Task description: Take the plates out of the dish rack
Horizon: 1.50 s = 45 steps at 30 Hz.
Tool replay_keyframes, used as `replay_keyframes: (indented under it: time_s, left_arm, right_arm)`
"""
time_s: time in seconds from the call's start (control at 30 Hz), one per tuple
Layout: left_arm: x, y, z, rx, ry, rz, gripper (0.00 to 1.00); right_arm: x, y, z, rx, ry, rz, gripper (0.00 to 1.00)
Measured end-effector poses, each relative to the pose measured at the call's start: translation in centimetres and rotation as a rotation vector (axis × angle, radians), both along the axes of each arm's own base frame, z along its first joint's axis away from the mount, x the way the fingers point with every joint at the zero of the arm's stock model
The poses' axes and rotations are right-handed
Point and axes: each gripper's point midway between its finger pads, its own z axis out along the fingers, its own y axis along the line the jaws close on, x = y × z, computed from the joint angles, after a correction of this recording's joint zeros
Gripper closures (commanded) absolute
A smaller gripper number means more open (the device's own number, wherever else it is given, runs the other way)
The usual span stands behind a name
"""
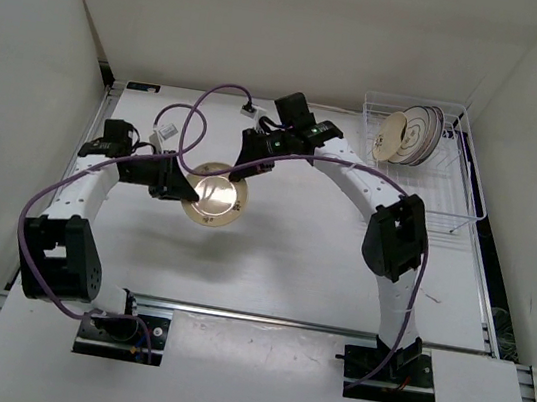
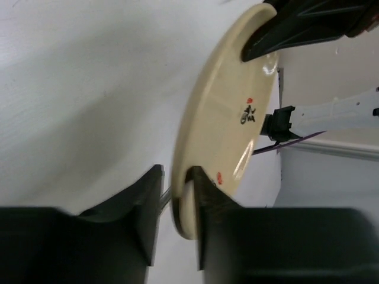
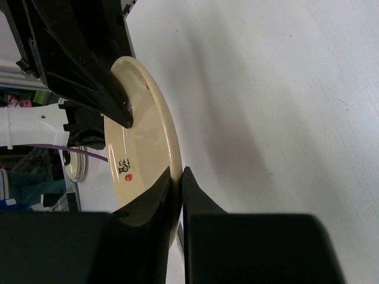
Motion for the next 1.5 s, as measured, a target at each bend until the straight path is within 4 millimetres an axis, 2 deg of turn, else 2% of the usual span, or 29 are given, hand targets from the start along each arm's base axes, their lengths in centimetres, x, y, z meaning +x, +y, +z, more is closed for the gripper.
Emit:
replay_keyframes:
  time_s: [0.03, 0.07, 0.1, 0.13, 0.17, 0.23, 0.3, 0.37, 0.4, 0.43, 0.47, 0.53, 0.6, 0.67, 0.73, 0.77, 0.87, 1.0, 1.17, 1.27, 1.33, 1.5]
  left_arm:
    - [0.0, 0.0, 0.1, -0.001, -0.002, -0.002, 0.83]
    - [0.0, 0.0, 0.2, -0.004, -0.001, -0.001, 0.9]
    - [0.0, -0.1, 0.4, -0.007, -0.002, -0.001, 0.9]
    - [0.0, -0.1, 0.5, -0.006, -0.008, -0.001, 0.9]
    - [0.1, 0.0, 0.6, 0.002, -0.015, 0.004, 0.9]
    - [0.2, 0.3, 0.7, 0.036, -0.037, 0.019, 0.9]
    - [0.5, 0.8, 0.8, 0.089, -0.069, 0.053, 0.9]
    - [0.7, 1.3, 1.1, 0.133, -0.099, 0.094, 0.9]
    - [0.8, 1.6, 1.2, 0.152, -0.112, 0.113, 0.9]
    - [0.8, 1.8, 1.4, 0.165, -0.119, 0.132, 0.9]
    - [0.9, 2.0, 1.5, 0.175, -0.129, 0.145, 0.9]
    - [1.1, 2.2, 1.6, 0.186, -0.13, 0.167, 0.9]
    - [1.4, 2.3, 1.5, 0.189, -0.123, 0.183, 0.9]
    - [1.7, 2.4, 1.3, 0.189, -0.108, 0.196, 0.9]
    - [2.1, 2.5, 0.9, 0.182, -0.082, 0.212, 0.9]
    - [2.4, 2.6, 0.6, 0.179, -0.061, 0.223, 0.9]
    - [3.9, 3.2, 0.1, 0.152, 0.01, 0.267, 0.9]
    - [7.6, 4.9, 0.3, 0.135, 0.053, 0.337, 0.9]
    - [13.7, 7.7, 0.3, 0.073, 0.087, 0.417, 0.9]
    - [17.7, 9.1, -0.9, 0.011, 0.107, 0.411, 0.9]
    - [19.6, 9.7, -2.2, -0.022, 0.124, 0.401, 0.9]
    - [22.7, 11.2, -4.6, -0.088, 0.151, 0.387, 0.9]
  right_arm:
    - [0.1, 0.0, 0.0, 0.002, -0.003, 0.0, 1.0]
    - [0.1, 0.0, 0.0, 0.001, -0.004, -0.002, 1.0]
    - [0.2, 0.0, -0.1, 0.0, -0.017, 0.001, 0.99]
    - [0.2, 0.1, -0.1, 0.006, -0.022, 0.006, 0.86]
    - [0.3, 0.1, -0.1, 0.007, -0.028, 0.007, 0.77]
    - [0.3, 0.0, -0.3, -0.001, -0.033, 0.005, 0.63]
    - [0.4, -0.3, -0.6, -0.022, -0.047, -0.004, 0.56]
    - [0.3, -1.2, -1.0, -0.062, -0.074, -0.032, 0.37]
    - [0.0, -2.1, -1.0, -0.087, -0.084, -0.049, 0.36]
    - [-0.4, -3.1, -0.8, -0.104, -0.092, -0.064, 0.29]
    - [-0.8, -4.5, -0.5, -0.121, -0.098, -0.085, 0.15]
    - [-1.1, -7.4, 1.0, -0.132, -0.123, -0.136, 0.08]
    - [-0.6, -10.9, 2.9, -0.127, -0.156, -0.216, 0.01]
    - [0.5, -14.9, 5.0, -0.118, -0.204, -0.324, 0.01]
    - [1.1, -19.1, 6.1, -0.126, -0.243, -0.433, 0.0]
    - [1.2, -21.2, 6.1, -0.141, -0.259, -0.486, 0.0]
    - [-0.2, -25.7, 4.8, -0.215, -0.299, -0.559, 0.0]
    - [-2.0, -30.9, 3.2, -0.329, -0.372, -0.616, 0.0]
    - [-4.3, -38.3, 2.8, -0.442, -0.477, -0.802, 0.0]
    - [-6.1, -39.7, 3.2, -0.475, -0.545, -0.828, 0.0]
    - [-7.1, -40.2, 3.4, -0.493, -0.578, -0.832, 0.0]
    - [-9.4, -41.0, 2.1, -0.545, -0.58, -0.831, 0.0]
